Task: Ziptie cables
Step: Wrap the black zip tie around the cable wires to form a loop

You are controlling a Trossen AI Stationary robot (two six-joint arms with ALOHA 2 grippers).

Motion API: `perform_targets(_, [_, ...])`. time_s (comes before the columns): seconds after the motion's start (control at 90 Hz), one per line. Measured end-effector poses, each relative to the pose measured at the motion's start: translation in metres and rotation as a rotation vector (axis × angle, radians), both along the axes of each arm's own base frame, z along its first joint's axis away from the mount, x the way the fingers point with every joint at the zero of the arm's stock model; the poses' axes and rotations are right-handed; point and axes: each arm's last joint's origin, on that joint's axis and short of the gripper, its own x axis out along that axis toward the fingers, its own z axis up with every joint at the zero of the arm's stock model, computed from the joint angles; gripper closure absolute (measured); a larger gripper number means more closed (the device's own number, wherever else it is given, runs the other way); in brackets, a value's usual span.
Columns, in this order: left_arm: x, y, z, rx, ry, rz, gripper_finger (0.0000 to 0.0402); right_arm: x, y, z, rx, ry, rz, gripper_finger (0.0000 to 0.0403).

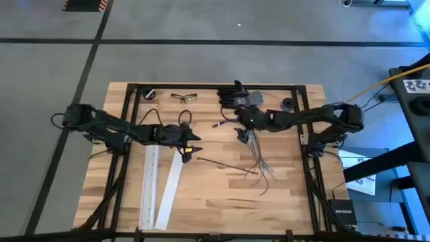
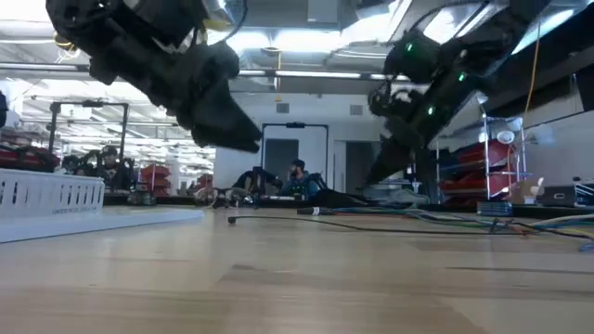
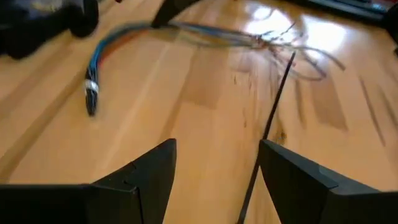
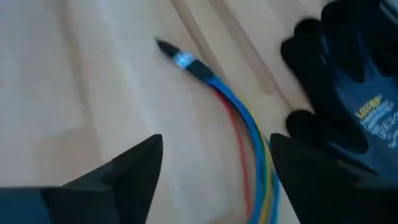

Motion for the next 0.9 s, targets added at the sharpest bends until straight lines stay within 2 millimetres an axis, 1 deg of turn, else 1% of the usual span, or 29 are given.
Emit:
perform_targets(0.1, [0.0,0.0,-0.001,0.0,0.001,0.0,0.0188,-0.001,-0.016,-0.01,0.013,0.042,-0.004,0.0153])
perform_targets(0.211, [0.0,0.0,-0.001,0.0,0.002,0.0,0.0188,-0.004,-0.032,-0.019,0.063,0.048,-0.021,0.017])
perform_targets(0.356, [0.0,0.0,-0.001,0.003,0.003,-0.002,0.0188,-0.007,-0.043,-0.03,0.141,0.051,-0.017,0.0195])
perform_targets(0.422, [0.0,0.0,0.0,0.002,0.001,-0.002,0.0188,-0.006,-0.043,-0.033,0.157,0.053,-0.004,0.0215])
perform_targets(0.489, [0.0,0.0,-0.001,0.002,0.002,-0.001,0.0188,-0.005,-0.041,-0.034,0.157,0.063,0.009,0.0248])
perform_targets(0.556, [0.0,0.0,0.0,0.001,0.001,-0.001,0.0188,-0.003,-0.037,-0.035,0.151,0.071,0.027,0.0292])
perform_targets(0.644, [0.0,0.0,-0.001,0.0,0.004,0.0,0.0188,-0.002,-0.03,-0.032,0.139,0.078,0.056,0.0365])
perform_targets(0.678, [0.0,0.0,-0.001,0.001,0.002,-0.001,0.0188,-0.002,-0.027,-0.03,0.128,0.084,0.072,0.0383])
perform_targets(0.711, [0.0,0.0,-0.001,0.002,0.003,-0.002,0.0188,-0.002,-0.024,-0.029,0.12,0.094,0.087,0.0391])
perform_targets(0.822, [0.0,-0.001,-0.001,0.0,0.003,-0.005,0.0188,-0.007,-0.014,-0.019,0.122,0.131,0.109,0.0391])
perform_targets(0.9, [0.0,-0.002,-0.001,-0.001,0.004,-0.006,0.0188,-0.009,-0.011,-0.004,0.11,0.137,0.139,0.0399])
